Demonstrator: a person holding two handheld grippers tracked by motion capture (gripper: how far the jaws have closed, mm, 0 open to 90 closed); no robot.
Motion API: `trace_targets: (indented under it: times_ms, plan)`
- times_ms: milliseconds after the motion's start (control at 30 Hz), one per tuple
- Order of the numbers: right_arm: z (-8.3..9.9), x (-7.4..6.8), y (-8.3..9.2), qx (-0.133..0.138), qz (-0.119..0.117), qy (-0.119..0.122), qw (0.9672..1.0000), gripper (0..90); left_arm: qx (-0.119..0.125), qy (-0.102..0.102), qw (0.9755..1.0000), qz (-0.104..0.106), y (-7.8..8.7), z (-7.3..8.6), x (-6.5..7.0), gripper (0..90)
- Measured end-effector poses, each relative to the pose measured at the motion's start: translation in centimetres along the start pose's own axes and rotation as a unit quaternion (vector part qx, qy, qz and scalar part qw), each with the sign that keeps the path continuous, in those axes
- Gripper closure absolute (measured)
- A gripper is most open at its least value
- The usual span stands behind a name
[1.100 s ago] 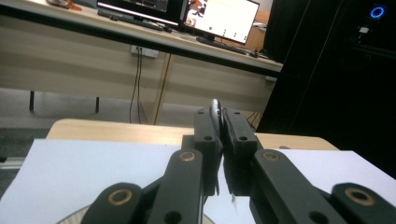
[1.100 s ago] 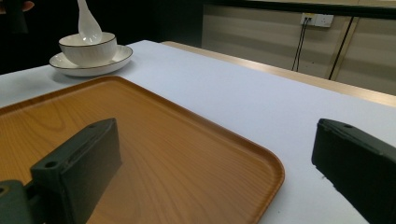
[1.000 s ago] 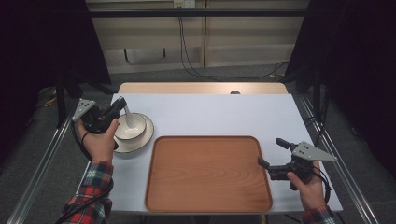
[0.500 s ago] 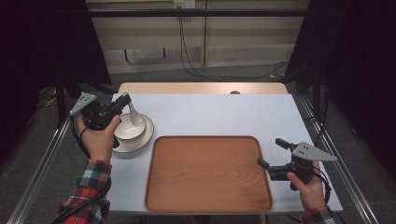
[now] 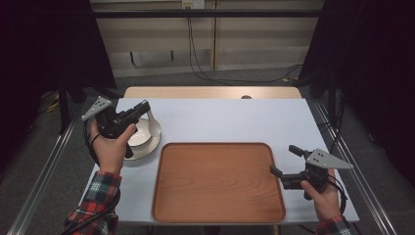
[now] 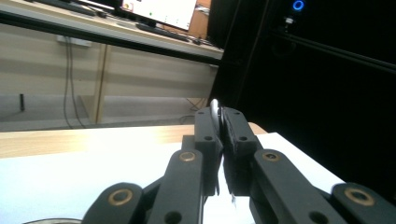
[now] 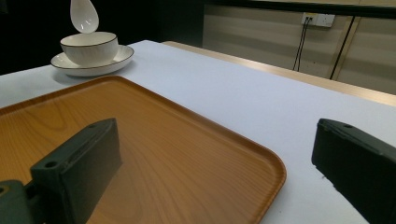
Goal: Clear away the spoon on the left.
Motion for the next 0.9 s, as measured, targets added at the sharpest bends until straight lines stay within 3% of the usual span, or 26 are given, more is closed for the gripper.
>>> trace_targets:
  times_ms: [167, 433, 467, 500, 567, 900]
  plan:
    - [0.0, -0.1, -0.1, 0.000, 0.000, 0.001, 1.0000, 1.1, -0.006, 0.001, 0.9999, 0.016, -0.1, 0.5, 1.0, 85.4]
    - [0.0, -0.1, -0.1, 0.001, -0.001, 0.000, 1.0000, 1.1, -0.028, -0.013, 0.9991, 0.031, 0.0, 1.1, 1.9, 85.4]
    - [0.0, -0.1, -0.2, 0.001, -0.001, -0.001, 1.0000, 1.1, -0.029, -0.018, 0.9985, 0.042, 0.1, 1.2, 2.1, 85.4]
    - [0.1, -0.1, -0.1, -0.002, 0.001, -0.002, 1.0000, 1.1, -0.025, -0.009, 0.9989, 0.039, 0.0, 1.3, 2.3, 85.4]
    - [0.1, -0.1, -0.2, -0.002, 0.000, 0.001, 1.0000, 1.1, -0.030, -0.017, 0.9984, 0.045, 0.1, 1.4, 2.4, 85.4]
    - [0.1, -0.1, -0.2, -0.003, 0.000, 0.001, 1.0000, 1.1, -0.040, -0.017, 0.9972, 0.062, 0.0, 2.4, 3.5, 85.4]
Point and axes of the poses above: each handheld gripper's, and its own axes: y roughly backward along the jaws, z roughly out of its underside, x roughly to its right, the point moved 5 cm from there along -y, roughly forward along the jaws, and after that the axes turned 7 degrees about -z, right-handed, at the moved point
